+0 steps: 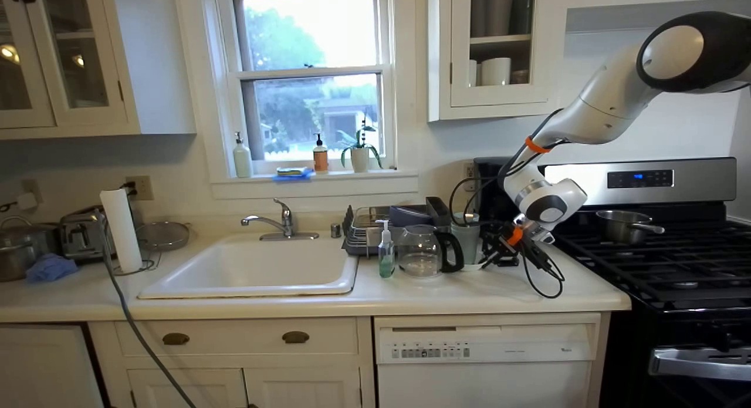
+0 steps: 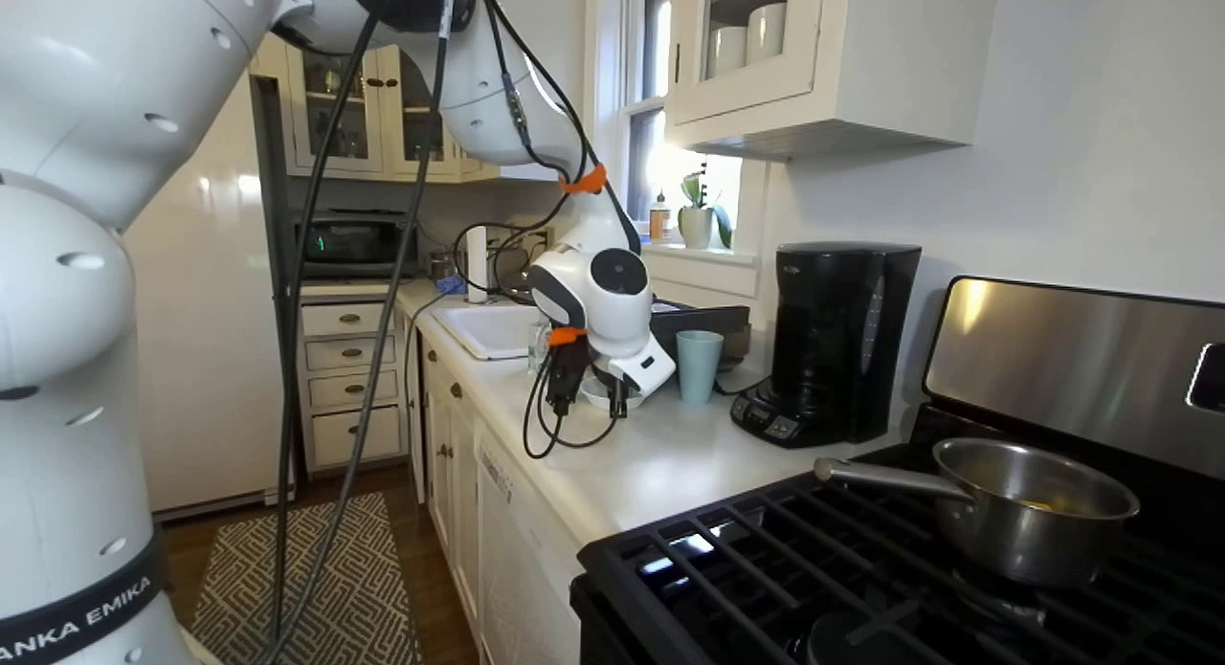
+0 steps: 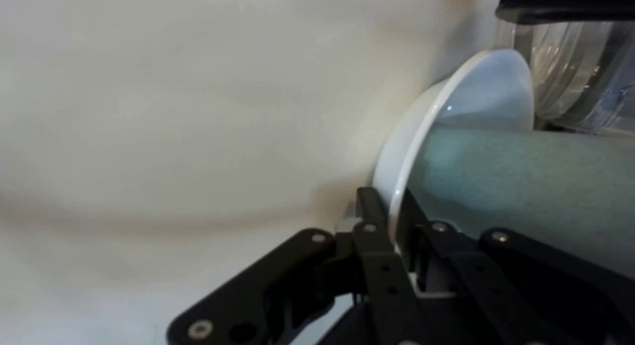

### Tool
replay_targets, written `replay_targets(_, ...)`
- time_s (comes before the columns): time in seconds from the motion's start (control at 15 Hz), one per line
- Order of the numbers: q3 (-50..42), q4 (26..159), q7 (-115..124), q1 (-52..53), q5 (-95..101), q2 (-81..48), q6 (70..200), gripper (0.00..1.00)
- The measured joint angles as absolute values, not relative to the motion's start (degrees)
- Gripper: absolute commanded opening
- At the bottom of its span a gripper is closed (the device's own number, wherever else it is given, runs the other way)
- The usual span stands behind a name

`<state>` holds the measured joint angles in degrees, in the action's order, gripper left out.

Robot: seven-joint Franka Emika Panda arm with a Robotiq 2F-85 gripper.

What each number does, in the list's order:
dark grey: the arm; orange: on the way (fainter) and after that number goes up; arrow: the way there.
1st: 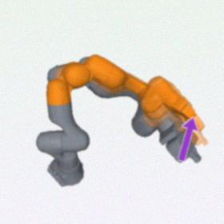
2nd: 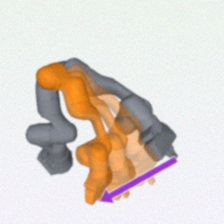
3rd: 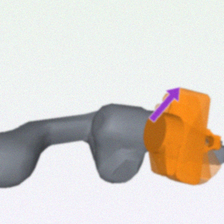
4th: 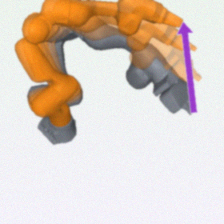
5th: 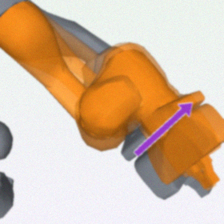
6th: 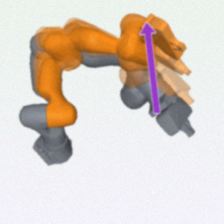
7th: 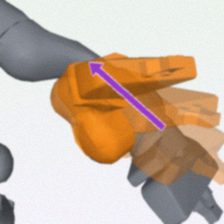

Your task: Move the white plate with the grey cups on it to the left

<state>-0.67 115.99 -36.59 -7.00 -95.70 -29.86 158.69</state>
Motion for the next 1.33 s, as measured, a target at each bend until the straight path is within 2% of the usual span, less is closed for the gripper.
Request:
replay_targets(0.33, -0.67, 115.21, -36.59, -6.72, -95.70, -29.81, 159.10, 0.79)
replay_targets(0.47, -0.67, 115.22, -36.59, -6.69, -95.70, -29.61, 159.14, 0.82)
replay_targets(0.6, -0.70, 115.25, -36.59, -6.70, -95.70, -29.28, 159.19, 0.76)
replay_targets(0.8, -0.82, 115.31, -36.59, -6.87, -95.70, -28.47, 159.19, 0.55)
replay_targets(0.93, -0.94, 115.40, -36.59, -7.09, -95.70, -27.84, 159.20, 0.58)
replay_targets(1.0, -0.99, 115.42, -36.59, -7.23, -95.70, -27.63, 159.20, 0.54)
replay_targets(1.07, -1.03, 115.43, -36.58, -7.34, -95.70, -27.48, 159.19, 0.56)
replay_targets(1.2, -1.15, 115.44, -36.58, -7.41, -95.70, -27.31, 159.19, 0.53)
replay_targets(1.33, -1.17, 115.62, -36.59, -7.41, -95.70, -27.08, 159.19, 0.47)
